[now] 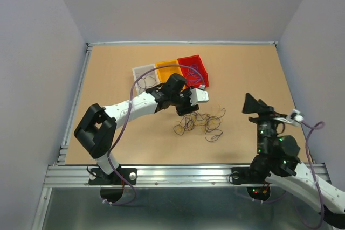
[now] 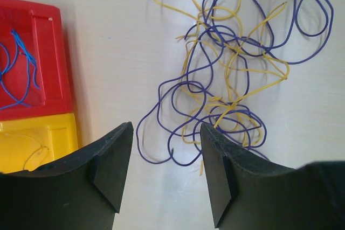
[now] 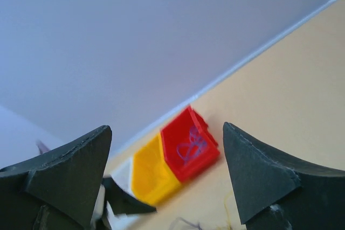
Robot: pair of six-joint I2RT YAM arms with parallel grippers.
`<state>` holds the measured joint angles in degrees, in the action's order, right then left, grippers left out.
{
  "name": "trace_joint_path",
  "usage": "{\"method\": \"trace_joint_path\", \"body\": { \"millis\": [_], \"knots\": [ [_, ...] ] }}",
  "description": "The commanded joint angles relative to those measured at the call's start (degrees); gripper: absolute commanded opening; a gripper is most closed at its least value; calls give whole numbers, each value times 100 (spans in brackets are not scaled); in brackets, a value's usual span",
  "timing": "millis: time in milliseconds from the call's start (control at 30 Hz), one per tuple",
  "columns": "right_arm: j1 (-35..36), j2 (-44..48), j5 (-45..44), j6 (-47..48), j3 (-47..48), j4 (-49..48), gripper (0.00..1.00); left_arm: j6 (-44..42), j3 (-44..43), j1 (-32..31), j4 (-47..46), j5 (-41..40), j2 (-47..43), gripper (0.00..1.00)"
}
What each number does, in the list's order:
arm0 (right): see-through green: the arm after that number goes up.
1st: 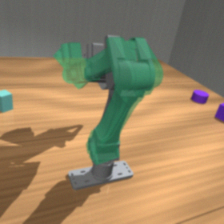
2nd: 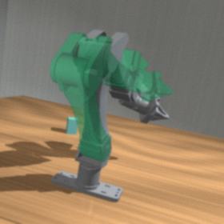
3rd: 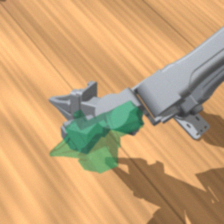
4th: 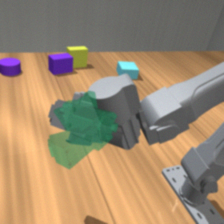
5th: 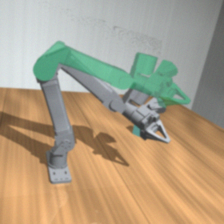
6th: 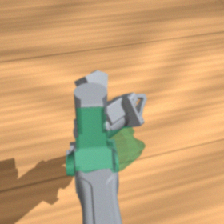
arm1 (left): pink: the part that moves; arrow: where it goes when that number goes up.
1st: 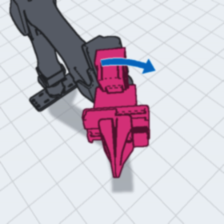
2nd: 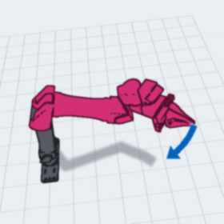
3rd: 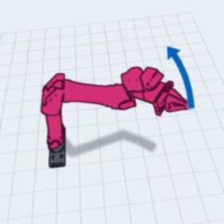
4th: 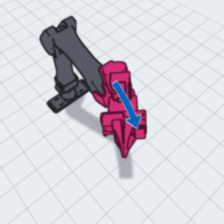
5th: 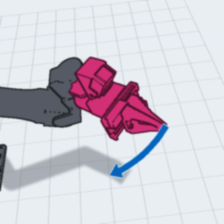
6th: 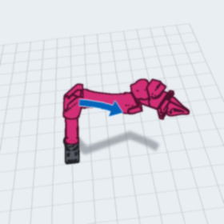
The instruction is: Untangle the cables
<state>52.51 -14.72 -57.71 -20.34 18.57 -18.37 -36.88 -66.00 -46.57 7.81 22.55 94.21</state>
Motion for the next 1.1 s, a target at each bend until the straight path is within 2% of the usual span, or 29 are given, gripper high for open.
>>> {"method": "trace_joint_path", "body": {
  "millis": [0,33,100,200,233,267,367,400,500,533,633,733,933,1067],
  "knots": [
    [-30,1224,-979,319,-283,-35,88,-56,-168,192,106,593,-298,64],
    [-30,1435,-970,355,-301,-35,87,-47,-142,192,98,602,-324,64],
    [-31,1280,-786,338,-301,-35,86,-64,-150,192,115,637,-342,64],
    [-39,96,-164,468,-4,-52,87,-117,-124,166,141,733,-360,64],
    [-31,-343,726,626,398,-44,87,-143,-107,122,150,725,-377,64],
    [-30,-1426,1240,715,637,113,87,-135,-106,69,150,681,-377,64],
    [48,-2892,2846,899,1165,-103,86,-161,-54,-168,177,576,-404,64],
    [136,-3523,3001,1004,1236,-192,87,-213,-28,-229,203,523,-404,64],
    [303,-3644,2206,849,1290,-62,91,-354,43,-327,247,409,-369,64],
    [295,-3252,1664,699,1194,-44,92,-389,60,-327,264,374,-343,64],
    [269,-2198,862,532,702,-53,92,-477,17,-327,413,469,-316,63],
    [242,-1930,586,469,551,-53,90,-592,17,-327,545,567,-333,63],
    [233,-2263,252,390,675,-9,90,-750,61,-336,651,435,-149,59],
    [233,-1877,287,364,526,-9,90,-733,78,-336,502,242,70,58]
  ]
}}
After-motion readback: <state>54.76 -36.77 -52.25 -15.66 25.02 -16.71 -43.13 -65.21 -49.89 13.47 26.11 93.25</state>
